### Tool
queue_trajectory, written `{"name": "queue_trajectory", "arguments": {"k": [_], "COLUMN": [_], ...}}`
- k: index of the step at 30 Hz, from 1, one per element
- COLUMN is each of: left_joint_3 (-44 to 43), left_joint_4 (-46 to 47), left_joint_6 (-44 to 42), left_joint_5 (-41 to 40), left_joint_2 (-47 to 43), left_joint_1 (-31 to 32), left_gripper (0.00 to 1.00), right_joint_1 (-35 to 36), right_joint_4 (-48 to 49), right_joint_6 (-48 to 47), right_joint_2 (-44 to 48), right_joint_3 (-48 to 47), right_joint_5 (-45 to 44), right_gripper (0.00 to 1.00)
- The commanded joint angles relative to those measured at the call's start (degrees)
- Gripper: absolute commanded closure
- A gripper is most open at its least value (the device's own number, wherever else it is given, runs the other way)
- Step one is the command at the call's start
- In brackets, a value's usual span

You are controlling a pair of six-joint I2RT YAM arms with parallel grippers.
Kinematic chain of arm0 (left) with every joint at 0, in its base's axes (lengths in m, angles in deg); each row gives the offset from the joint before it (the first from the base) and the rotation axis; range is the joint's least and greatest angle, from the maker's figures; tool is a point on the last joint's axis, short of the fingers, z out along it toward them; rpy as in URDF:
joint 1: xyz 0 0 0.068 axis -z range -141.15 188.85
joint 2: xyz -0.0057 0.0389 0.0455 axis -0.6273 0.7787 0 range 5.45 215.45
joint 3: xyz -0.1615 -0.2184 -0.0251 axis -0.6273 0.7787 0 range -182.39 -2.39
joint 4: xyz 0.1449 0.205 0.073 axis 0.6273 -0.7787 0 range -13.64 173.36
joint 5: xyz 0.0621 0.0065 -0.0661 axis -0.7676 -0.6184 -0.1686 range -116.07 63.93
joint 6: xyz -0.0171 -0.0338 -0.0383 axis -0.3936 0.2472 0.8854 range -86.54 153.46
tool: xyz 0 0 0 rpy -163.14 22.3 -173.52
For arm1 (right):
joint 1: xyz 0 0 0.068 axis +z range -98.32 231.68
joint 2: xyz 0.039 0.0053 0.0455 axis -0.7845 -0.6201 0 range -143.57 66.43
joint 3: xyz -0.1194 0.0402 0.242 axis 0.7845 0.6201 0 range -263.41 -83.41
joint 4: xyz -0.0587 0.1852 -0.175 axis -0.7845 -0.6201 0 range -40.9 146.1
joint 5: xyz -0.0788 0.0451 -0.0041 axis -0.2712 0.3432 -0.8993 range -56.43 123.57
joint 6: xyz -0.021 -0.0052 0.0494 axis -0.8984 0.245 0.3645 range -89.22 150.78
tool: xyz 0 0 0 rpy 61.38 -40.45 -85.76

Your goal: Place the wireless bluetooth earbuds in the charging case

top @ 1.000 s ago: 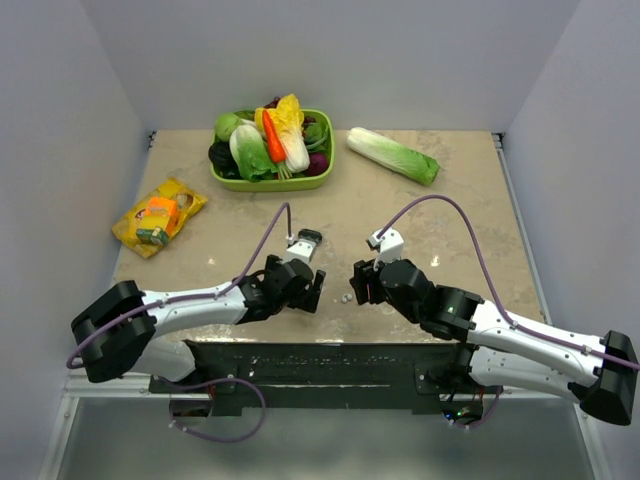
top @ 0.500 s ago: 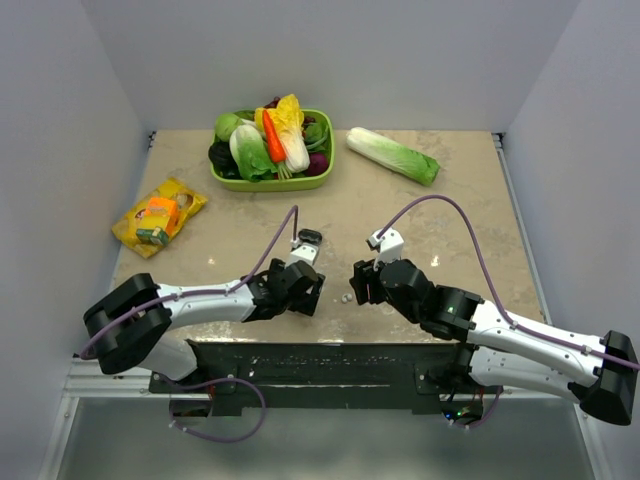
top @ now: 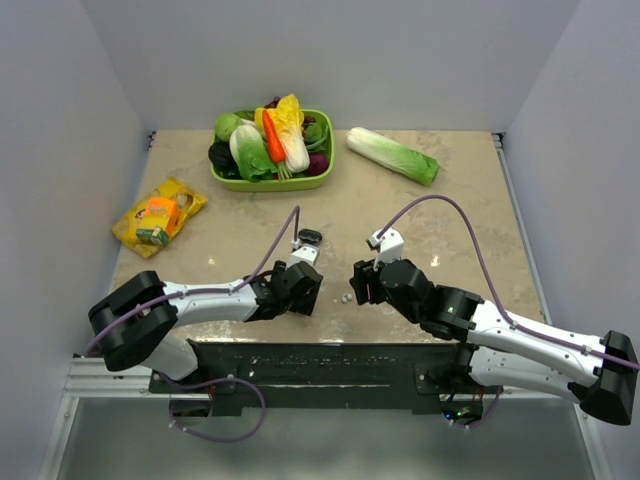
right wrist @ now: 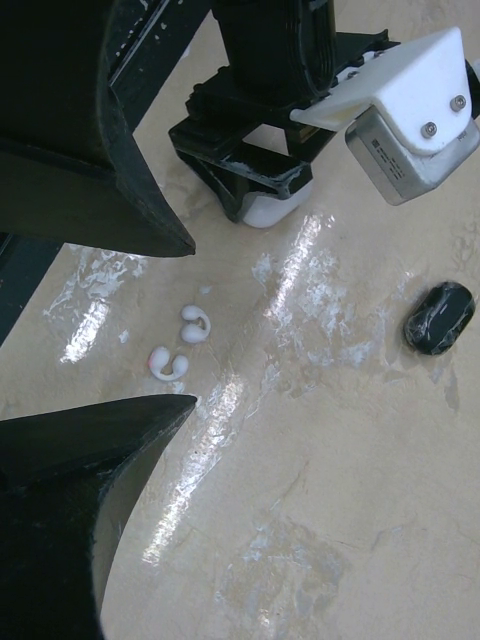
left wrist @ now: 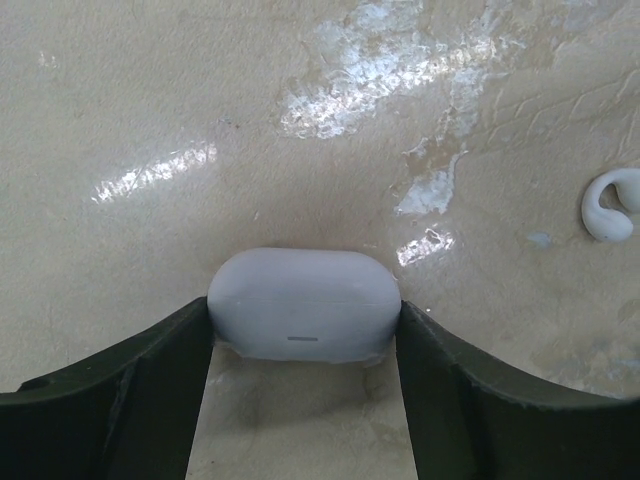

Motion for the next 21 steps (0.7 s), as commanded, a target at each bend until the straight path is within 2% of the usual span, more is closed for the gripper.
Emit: {"name": "queue_trajectory", "arguments": {"k": [1, 5, 6, 8, 10, 13, 14, 16, 17, 21], "left_joint_3": [-0.95, 1.23, 1.85, 4.13, 7.20, 14.74, 17.30, 24.31, 25.92, 27.61], "left_joint_4": [1.70, 3.18, 3.97, 7.73, 12.13, 26.44, 36.92, 48.22, 57.33, 69.26], "left_joint_6": [-0.05, -0.14, -0.32, -1.63, -3.91, -9.17, -11.28, -16.12, -17.62, -28.86], "left_joint_5": [1.87, 0.21, -0.50, -3.21, -5.68, -5.86, -3.60, -0.87, 0.02, 6.42], "left_joint_2": [-0.16, -3.31, -4.63, -9.63, -15.24, -22.89, -24.66, -28.44, -29.16, -28.64], "left_joint_1": [0.27, 0.27, 0.27, 0.27, 0.36, 0.36, 0.36, 0.62, 0.71, 1.32], "left_gripper": [0.44, 0.63, 0.77, 0.99, 1.00, 1.00, 1.00, 1.00, 1.00, 1.00], "right_joint_1": [0.07, 0.07, 0.07, 0.07, 0.07, 0.07, 0.07, 0.07, 0.07, 0.07], "right_joint_4": [0.67, 0.15, 0.06, -0.12, -0.38, -0.82, -0.82, -1.08, -2.22, -3.63], "right_joint_6": [-0.37, -0.02, 0.07, 1.03, 1.83, 1.92, 1.57, 0.95, 0.52, 0.25], "right_joint_2": [-0.04, 0.13, 0.40, 1.27, 2.24, 2.86, 2.95, 2.51, 1.46, 0.49], "right_joint_3": [-1.83, -2.36, -2.88, -3.59, -5.08, -7.54, -8.16, -10.61, -12.80, -16.60], "right_joint_5": [-1.18, -1.27, -1.27, -1.44, -2.06, -2.68, -1.63, 2.48, 3.90, 9.09], "right_gripper": [0.40, 0.40, 0.40, 0.40, 0.40, 0.36, 0.31, 0.29, 0.28, 0.27]}}
